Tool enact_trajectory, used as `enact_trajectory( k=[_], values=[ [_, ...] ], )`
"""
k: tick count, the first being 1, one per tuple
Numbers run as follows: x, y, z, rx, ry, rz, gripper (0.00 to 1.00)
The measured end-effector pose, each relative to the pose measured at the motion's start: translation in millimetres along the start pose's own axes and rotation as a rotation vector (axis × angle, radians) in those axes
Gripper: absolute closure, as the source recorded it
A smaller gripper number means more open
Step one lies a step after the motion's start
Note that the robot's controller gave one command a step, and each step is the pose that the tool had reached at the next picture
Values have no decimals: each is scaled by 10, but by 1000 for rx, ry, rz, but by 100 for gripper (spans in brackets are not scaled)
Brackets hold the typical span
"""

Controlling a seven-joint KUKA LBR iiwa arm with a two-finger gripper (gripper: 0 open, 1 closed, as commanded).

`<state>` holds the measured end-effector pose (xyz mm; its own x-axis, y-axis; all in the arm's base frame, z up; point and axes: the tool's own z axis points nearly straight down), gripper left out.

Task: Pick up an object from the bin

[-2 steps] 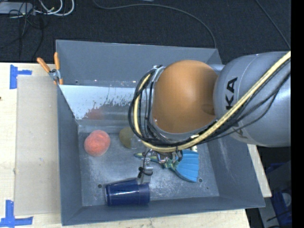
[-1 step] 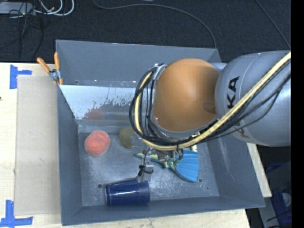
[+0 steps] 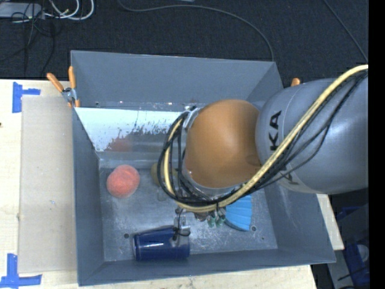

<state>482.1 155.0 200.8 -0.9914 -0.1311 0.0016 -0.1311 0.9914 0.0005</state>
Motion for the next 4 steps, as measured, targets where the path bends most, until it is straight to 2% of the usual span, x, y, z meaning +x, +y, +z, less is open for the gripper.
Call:
enact_trajectory(
  k=[1, 2, 3, 4],
  values=[
    [128, 35, 425, 1, 7, -130, 0],
    [106, 104, 528, 1, 4, -83, 0],
    [27, 25, 1301, -1, -12, -85, 0],
    [59, 39, 1304, 0, -1, -39, 100]
  ],
)
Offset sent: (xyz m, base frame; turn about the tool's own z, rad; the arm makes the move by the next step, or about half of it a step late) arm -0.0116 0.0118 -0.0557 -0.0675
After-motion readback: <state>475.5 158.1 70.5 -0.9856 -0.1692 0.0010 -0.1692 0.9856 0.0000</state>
